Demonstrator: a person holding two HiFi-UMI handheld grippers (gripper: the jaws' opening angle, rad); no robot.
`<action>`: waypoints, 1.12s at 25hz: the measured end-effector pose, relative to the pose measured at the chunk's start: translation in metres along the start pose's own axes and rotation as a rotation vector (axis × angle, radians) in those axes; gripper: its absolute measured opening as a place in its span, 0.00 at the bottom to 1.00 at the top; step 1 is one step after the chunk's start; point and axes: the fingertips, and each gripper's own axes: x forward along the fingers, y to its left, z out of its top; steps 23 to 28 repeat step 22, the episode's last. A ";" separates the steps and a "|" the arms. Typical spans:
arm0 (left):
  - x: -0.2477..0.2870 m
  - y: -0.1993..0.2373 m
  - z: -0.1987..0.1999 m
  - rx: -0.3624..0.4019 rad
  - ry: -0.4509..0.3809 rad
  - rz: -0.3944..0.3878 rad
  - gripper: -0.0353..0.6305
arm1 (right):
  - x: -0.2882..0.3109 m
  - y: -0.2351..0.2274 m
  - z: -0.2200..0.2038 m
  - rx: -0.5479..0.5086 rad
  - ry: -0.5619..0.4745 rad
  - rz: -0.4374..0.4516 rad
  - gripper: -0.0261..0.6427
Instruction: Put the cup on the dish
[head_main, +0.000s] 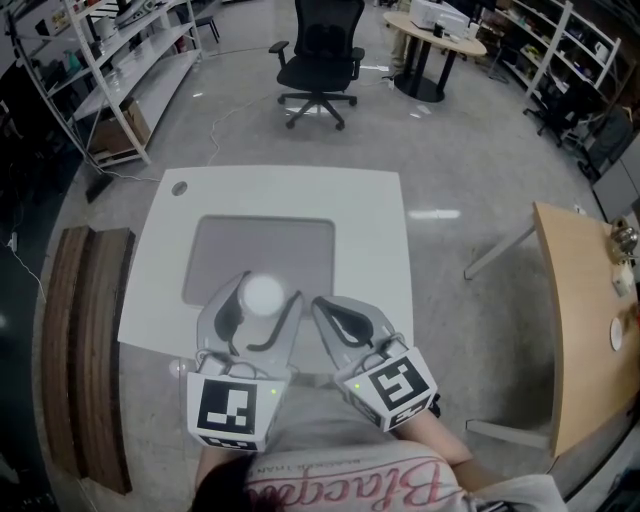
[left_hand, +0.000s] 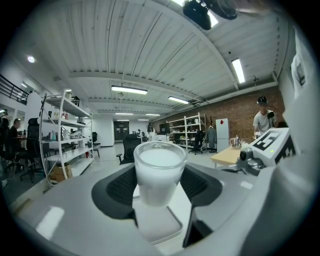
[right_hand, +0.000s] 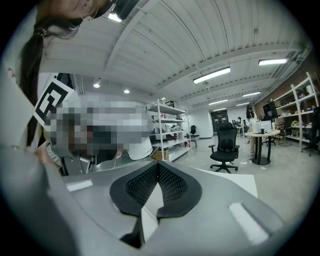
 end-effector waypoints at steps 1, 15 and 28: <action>0.000 0.001 0.000 -0.001 0.001 0.001 0.45 | 0.001 0.000 0.001 0.005 -0.002 0.000 0.04; 0.001 0.008 -0.002 -0.014 0.012 0.001 0.45 | 0.008 0.001 0.010 -0.036 -0.020 0.002 0.04; 0.006 0.006 -0.005 -0.012 0.016 -0.003 0.45 | 0.006 -0.002 0.009 -0.079 -0.014 -0.010 0.04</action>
